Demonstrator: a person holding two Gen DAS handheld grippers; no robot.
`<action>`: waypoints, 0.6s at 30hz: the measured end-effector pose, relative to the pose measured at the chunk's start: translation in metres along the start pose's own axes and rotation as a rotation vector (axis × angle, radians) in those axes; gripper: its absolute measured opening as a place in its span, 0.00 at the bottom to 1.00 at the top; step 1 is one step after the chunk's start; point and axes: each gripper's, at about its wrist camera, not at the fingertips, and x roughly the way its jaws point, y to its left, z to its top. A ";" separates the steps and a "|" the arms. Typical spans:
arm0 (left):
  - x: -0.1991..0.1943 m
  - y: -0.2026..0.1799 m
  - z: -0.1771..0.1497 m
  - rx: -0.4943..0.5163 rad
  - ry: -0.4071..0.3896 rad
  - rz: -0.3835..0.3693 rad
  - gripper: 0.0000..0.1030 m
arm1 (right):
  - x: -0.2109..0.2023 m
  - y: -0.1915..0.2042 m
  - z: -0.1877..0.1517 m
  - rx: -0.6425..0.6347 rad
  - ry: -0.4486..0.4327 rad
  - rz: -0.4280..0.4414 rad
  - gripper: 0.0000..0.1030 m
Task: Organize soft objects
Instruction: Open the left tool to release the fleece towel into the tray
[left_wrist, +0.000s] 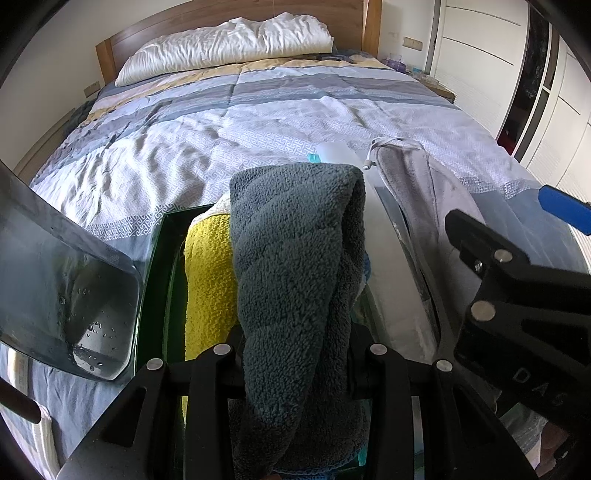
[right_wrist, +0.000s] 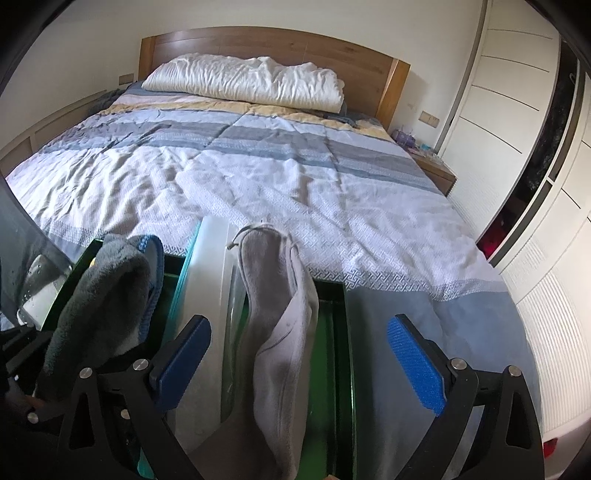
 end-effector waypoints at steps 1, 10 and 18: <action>0.000 0.000 0.000 -0.001 -0.001 0.000 0.30 | -0.002 0.000 0.001 0.001 -0.005 -0.001 0.96; -0.002 -0.001 0.001 0.000 -0.008 -0.007 0.30 | -0.014 0.000 0.003 0.007 -0.034 -0.020 0.96; -0.001 -0.003 0.001 0.003 -0.007 -0.013 0.31 | -0.018 -0.003 0.003 0.023 -0.045 -0.034 0.96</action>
